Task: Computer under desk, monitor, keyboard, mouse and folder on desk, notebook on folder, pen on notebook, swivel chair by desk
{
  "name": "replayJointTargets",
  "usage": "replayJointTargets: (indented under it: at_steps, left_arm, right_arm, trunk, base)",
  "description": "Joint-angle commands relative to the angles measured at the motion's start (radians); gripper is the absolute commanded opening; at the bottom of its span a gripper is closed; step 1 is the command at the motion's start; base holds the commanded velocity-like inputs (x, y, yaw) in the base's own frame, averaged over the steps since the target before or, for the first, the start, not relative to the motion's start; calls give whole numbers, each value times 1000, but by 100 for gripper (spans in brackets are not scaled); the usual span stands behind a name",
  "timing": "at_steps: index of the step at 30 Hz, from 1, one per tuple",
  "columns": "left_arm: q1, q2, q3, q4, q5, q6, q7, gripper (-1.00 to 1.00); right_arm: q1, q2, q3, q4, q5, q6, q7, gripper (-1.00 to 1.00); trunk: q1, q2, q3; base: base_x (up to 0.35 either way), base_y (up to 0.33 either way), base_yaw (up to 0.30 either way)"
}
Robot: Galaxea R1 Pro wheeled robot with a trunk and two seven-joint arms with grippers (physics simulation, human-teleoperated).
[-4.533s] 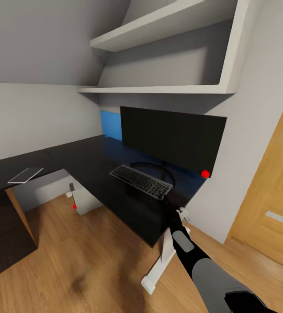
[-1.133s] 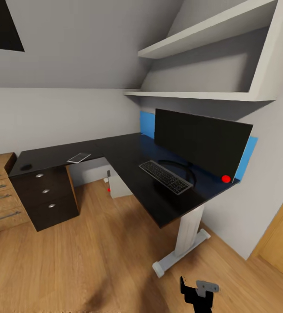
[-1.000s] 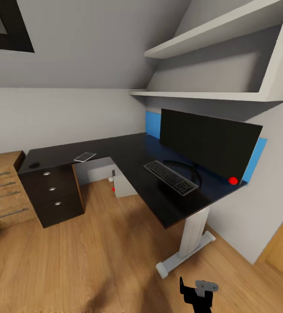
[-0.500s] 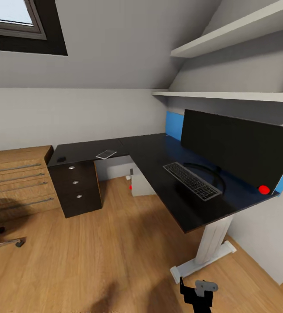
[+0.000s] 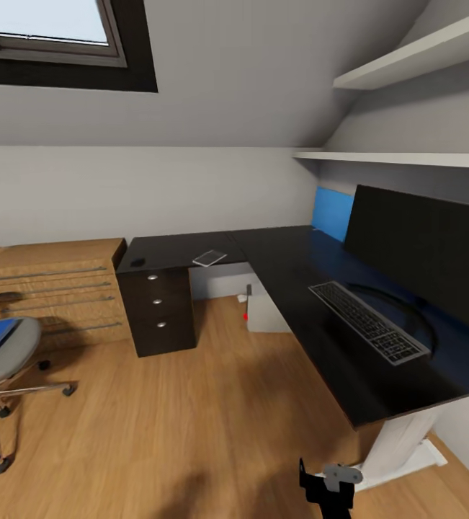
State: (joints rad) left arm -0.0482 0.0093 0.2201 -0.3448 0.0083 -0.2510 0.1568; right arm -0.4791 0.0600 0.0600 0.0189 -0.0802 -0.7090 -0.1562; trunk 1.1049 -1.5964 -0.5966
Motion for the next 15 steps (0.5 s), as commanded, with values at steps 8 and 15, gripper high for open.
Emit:
replayJointTargets:
  at_steps: [8,15]
  left_arm:
    - [-1,0,1,2,1,-2,1,100]
    - [-1,0,1,3,1,-2,1,100]
  right_arm:
    - [-1,11,5,3,31,-3,-2,100]
    - [-1,8,3,3,30,-4,-2,100]
  trunk:
    - [0,0,-1]
    - [0,0,-1]
  base:
    - [324,0,295]
    - [327,0,238]
